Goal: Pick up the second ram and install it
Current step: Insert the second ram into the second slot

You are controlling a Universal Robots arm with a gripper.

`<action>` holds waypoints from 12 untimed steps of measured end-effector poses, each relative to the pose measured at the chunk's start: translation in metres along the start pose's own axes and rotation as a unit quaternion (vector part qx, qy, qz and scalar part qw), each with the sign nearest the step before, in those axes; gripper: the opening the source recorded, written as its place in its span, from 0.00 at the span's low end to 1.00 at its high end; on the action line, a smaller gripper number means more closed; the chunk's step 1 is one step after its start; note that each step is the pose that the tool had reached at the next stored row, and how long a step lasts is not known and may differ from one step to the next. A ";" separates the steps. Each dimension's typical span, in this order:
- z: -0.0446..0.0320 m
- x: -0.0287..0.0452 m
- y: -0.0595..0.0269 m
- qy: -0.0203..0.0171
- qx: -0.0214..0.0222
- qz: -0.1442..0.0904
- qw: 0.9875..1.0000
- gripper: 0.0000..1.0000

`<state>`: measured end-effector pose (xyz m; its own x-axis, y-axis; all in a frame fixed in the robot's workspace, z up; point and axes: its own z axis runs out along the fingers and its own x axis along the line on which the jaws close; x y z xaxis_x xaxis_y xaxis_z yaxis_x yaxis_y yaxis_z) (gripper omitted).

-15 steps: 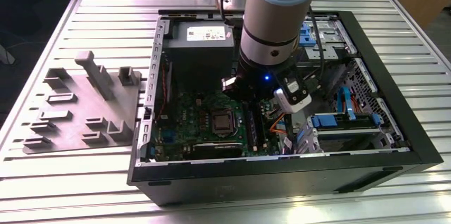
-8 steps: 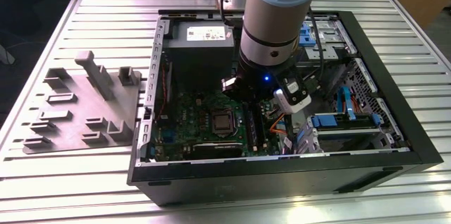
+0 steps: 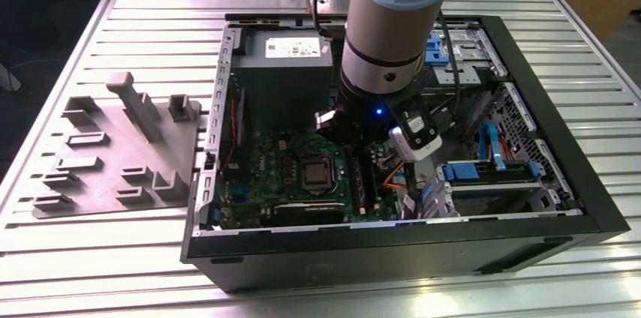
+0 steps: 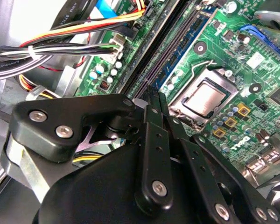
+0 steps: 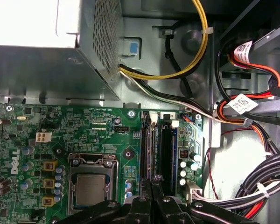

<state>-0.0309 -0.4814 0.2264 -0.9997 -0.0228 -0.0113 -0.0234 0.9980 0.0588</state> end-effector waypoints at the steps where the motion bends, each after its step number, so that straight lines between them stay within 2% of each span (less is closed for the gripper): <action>1: 0.0000 0.0000 0.0000 0.000 0.000 0.000 1.000 0.12; 12: 0.0003 0.0000 0.0000 0.001 0.000 0.003 1.000 0.12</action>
<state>-0.0309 -0.4813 0.2261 -0.9998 -0.0172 -0.0099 -0.0178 0.9981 0.0590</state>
